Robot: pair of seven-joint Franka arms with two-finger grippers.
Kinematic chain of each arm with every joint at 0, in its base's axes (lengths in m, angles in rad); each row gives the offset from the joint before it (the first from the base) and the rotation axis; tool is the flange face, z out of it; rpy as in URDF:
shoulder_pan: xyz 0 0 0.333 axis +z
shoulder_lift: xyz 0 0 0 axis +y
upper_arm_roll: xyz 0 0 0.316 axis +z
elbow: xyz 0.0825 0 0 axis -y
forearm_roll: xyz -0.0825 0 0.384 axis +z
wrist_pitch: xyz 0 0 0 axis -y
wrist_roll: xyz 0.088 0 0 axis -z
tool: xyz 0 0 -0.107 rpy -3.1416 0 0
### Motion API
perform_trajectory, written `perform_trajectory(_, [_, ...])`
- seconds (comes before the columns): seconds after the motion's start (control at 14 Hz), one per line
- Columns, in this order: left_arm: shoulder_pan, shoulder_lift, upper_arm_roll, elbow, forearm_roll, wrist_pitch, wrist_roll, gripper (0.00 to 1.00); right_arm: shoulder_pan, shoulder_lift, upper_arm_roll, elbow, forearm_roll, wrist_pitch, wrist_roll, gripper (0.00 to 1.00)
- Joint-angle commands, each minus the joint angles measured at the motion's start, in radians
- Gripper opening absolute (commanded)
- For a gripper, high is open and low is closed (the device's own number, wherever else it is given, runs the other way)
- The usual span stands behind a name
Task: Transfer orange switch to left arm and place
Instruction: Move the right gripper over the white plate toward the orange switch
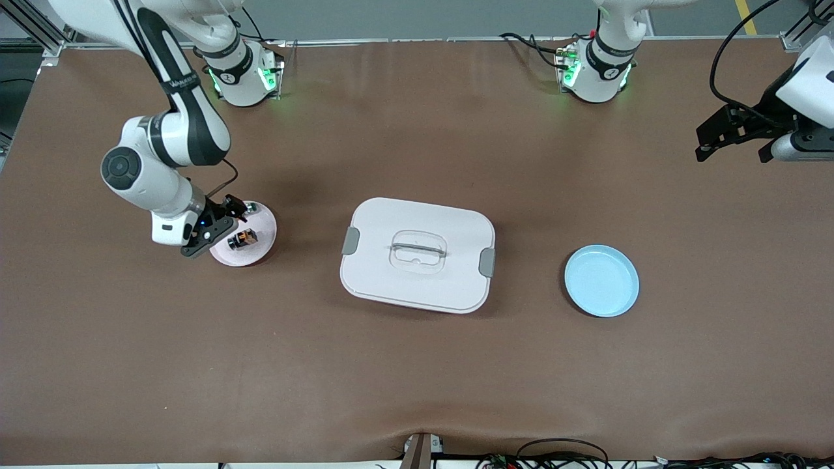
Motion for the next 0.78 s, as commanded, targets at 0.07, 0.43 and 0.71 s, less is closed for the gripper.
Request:
perform_trajectory(0.07, [0.002,0.003,-0.004,0.014,0.006,-0.011,0.008,1.00,-0.015,0.041,0.009,0.018,-0.012,0.036,-0.002,1.00])
perform_trajectory(0.43, [-0.001,0.003,-0.004,0.014,0.007,-0.011,0.006,1.00,0.001,0.054,0.011,-0.005,-0.009,0.062,0.064,1.00])
perform_trajectory(0.71, [0.003,0.003,-0.006,0.014,0.007,-0.011,0.009,1.00,0.005,0.072,0.011,-0.042,-0.009,0.133,0.066,1.00])
